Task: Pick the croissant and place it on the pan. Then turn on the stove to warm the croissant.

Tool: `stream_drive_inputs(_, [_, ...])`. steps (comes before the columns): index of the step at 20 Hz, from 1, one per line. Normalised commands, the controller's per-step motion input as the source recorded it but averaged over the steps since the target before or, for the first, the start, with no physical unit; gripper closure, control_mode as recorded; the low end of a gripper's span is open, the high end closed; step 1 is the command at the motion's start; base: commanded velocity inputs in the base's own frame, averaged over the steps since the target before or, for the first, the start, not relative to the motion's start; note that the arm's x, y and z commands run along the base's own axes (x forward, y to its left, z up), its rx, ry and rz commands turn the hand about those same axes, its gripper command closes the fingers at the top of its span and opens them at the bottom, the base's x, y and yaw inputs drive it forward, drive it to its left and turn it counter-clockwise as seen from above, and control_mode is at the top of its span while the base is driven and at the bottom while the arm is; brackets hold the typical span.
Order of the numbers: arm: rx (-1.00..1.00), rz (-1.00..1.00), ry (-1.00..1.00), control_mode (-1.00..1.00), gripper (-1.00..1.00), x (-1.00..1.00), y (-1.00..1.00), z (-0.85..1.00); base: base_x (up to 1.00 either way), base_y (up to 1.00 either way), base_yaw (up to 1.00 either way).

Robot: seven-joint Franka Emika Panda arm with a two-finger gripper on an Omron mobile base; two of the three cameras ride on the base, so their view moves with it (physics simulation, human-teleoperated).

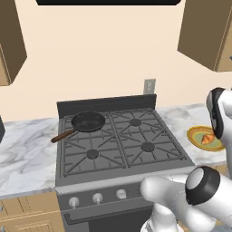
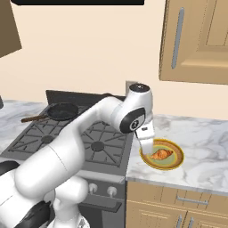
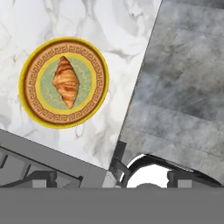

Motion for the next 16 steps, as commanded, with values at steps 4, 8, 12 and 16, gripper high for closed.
stream_drive_inputs(4, [0.04, 0.0, 0.0, -1.0, -1.0, 0.01, -0.06, -0.07, 0.0, 0.0, 0.0])
stream_drive_inputs(8, [0.02, 0.0, 0.0, -1.0, -1.0, 0.02, -0.02, -0.09, 0.0, 0.0, 0.0])
stream_drive_inputs(12, [0.0, 0.0, 0.0, -1.0, -1.0, 0.0, 0.0, -0.2, 0.0, 0.0, 0.0])
stream_drive_inputs(16, [0.01, 0.0, 0.0, -1.0, -1.0, 0.03, 0.0, -0.14, 0.0, 0.0, 0.0])
